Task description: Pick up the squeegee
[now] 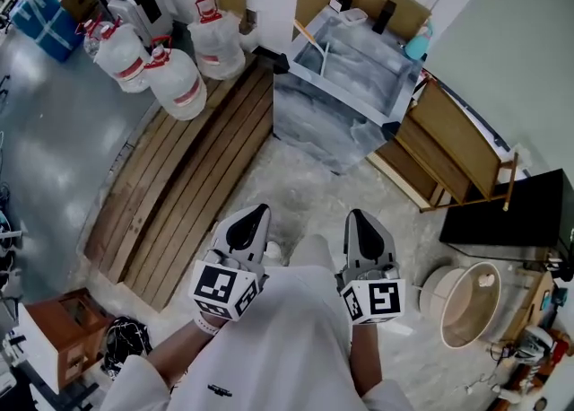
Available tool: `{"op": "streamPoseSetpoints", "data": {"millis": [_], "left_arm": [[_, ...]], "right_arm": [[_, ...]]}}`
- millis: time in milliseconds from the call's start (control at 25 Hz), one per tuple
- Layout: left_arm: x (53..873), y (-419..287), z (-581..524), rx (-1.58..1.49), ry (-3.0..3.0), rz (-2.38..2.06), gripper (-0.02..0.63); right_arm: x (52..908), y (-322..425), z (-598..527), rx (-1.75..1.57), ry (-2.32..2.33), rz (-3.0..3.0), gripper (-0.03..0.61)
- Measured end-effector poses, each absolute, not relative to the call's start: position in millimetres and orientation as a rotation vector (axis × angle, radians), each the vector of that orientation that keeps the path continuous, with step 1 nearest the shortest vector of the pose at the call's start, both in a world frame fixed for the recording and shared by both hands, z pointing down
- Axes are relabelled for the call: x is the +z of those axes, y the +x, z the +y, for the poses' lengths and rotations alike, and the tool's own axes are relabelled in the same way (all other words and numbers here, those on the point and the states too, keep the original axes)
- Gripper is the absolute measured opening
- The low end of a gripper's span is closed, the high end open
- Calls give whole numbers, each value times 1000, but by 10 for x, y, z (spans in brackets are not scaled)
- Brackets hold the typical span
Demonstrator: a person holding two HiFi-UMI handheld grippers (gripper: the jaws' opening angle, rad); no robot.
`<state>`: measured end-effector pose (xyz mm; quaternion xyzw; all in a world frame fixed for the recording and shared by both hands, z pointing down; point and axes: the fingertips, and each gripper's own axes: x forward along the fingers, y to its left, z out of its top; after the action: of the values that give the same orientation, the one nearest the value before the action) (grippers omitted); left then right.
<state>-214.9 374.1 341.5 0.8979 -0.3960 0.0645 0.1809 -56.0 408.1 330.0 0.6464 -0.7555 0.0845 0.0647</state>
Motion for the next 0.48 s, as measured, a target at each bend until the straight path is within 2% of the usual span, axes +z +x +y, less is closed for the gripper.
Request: {"op": "streamPoseSetpoints", "data": {"millis": [480], "left_arm": [[3633, -2118, 2861, 198, 2460, -1173, 6]], "right_arm": [[3453, -587, 3019, 229, 1816, -2313, 5]]}}
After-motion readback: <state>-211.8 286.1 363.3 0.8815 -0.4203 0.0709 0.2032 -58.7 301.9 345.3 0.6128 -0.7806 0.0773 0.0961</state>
